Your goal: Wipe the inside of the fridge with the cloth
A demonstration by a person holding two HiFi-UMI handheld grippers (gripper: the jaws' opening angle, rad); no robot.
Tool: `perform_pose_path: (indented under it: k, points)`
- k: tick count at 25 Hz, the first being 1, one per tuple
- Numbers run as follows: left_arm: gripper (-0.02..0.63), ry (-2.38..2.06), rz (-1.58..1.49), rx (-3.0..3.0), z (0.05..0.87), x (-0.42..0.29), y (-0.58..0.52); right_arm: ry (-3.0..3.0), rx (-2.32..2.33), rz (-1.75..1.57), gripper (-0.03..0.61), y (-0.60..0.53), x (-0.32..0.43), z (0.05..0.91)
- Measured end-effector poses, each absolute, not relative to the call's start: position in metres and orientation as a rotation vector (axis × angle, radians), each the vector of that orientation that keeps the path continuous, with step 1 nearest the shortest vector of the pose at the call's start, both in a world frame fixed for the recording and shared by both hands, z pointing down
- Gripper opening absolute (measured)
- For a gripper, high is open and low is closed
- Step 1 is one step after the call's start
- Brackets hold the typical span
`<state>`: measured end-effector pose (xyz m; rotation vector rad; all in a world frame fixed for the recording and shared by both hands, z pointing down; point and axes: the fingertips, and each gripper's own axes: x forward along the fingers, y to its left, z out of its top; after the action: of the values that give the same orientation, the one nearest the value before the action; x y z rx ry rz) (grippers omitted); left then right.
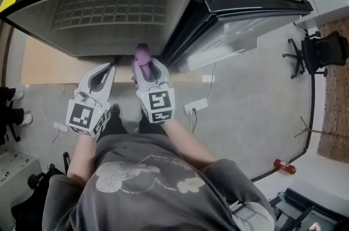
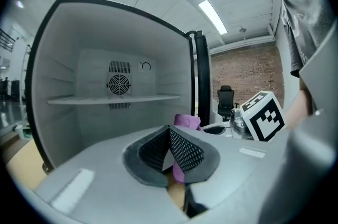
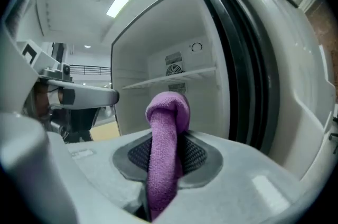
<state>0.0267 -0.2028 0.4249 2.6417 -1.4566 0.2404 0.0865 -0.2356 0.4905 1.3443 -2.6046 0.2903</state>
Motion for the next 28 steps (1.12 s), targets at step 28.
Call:
perform_pose_path:
  k: [28]
  points:
    - [0.018, -1.402, 0.109, 2.747, 0.409, -0.045, 0.006, -2.592, 1.565, 0.044, 0.077, -0.036, 0.054, 0.444]
